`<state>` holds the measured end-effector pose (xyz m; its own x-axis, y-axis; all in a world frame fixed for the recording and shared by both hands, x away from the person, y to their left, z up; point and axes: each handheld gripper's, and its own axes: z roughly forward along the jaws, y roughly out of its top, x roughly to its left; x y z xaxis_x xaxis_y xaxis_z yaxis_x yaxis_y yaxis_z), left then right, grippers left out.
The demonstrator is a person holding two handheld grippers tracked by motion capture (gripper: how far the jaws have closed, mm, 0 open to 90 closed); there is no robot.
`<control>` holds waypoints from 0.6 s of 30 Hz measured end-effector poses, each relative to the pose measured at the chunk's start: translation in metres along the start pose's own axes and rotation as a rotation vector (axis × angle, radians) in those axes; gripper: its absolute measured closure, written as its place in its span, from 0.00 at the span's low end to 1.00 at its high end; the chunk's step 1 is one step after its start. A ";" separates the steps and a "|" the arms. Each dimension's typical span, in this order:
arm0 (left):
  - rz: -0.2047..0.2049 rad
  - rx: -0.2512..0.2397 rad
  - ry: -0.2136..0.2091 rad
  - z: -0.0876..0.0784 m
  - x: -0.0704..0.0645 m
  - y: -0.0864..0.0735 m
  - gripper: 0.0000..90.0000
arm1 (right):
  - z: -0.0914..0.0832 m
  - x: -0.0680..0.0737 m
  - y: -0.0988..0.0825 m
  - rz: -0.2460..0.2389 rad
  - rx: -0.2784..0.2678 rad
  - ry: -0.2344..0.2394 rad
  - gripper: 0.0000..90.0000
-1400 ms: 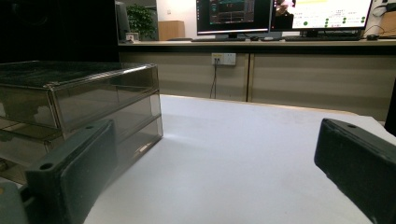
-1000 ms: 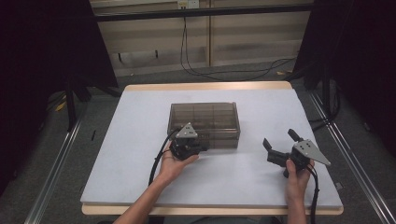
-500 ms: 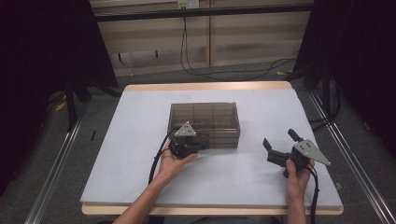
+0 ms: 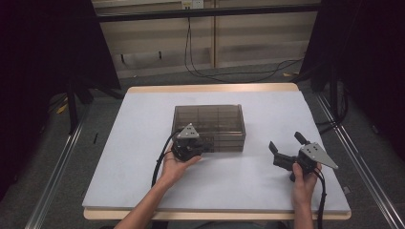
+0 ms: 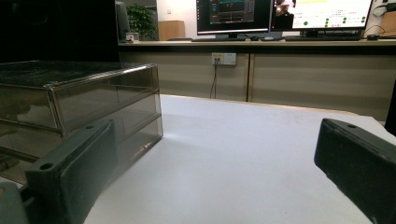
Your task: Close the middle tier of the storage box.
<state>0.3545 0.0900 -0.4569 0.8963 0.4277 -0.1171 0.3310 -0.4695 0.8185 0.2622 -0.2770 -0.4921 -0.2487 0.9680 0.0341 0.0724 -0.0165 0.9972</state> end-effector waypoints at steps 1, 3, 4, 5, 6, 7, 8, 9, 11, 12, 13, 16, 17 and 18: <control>-0.002 -0.005 -0.004 0.001 0.000 0.000 1.00 | 0.000 0.000 0.000 0.000 0.000 0.001 0.00; -0.005 0.000 -0.005 0.000 0.000 -0.001 1.00 | 0.000 0.000 0.000 0.002 0.001 0.000 0.00; 0.002 0.008 -0.008 0.000 0.000 -0.001 1.00 | 0.000 0.000 0.000 0.001 0.000 0.001 0.00; 0.002 0.008 -0.008 0.000 0.000 -0.001 0.98 | 0.000 0.000 0.000 0.001 0.000 0.001 0.00; -0.001 0.010 -0.010 0.000 0.000 -0.001 0.98 | 0.000 0.000 0.000 0.001 0.000 0.000 0.00; -0.003 0.004 -0.023 -0.001 0.000 -0.001 0.96 | 0.000 0.000 0.000 0.001 0.000 0.000 0.00; -0.006 0.008 -0.023 -0.002 -0.001 -0.001 0.94 | 0.000 0.000 0.000 0.001 0.000 0.001 0.00; -0.005 0.006 -0.021 -0.003 -0.002 -0.001 0.92 | 0.000 0.000 0.000 0.003 0.001 0.000 0.00; -0.004 0.007 -0.021 -0.004 -0.002 -0.001 0.91 | 0.000 0.000 0.000 0.002 0.001 0.000 0.00; -0.007 0.001 -0.029 -0.005 -0.003 -0.001 0.87 | 0.000 0.000 0.000 0.002 0.001 0.000 0.00; 0.001 0.011 -0.018 -0.008 -0.003 0.000 0.85 | 0.000 0.000 0.000 0.002 0.001 0.000 0.00; 0.000 0.008 -0.022 -0.010 -0.005 -0.001 0.82 | 0.000 0.000 0.000 0.002 0.001 0.000 0.00; 0.014 0.016 -0.021 -0.012 -0.006 -0.001 0.81 | 0.000 0.000 0.000 0.002 0.000 0.000 0.00; 0.013 0.014 -0.017 -0.013 -0.007 -0.002 0.79 | 0.000 0.000 0.000 0.002 0.001 0.000 0.00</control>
<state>0.3442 0.0977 -0.4504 0.9055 0.4083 -0.1159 0.3230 -0.4858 0.8122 0.2621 -0.2769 -0.4921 -0.2483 0.9680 0.0360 0.0735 -0.0183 0.9971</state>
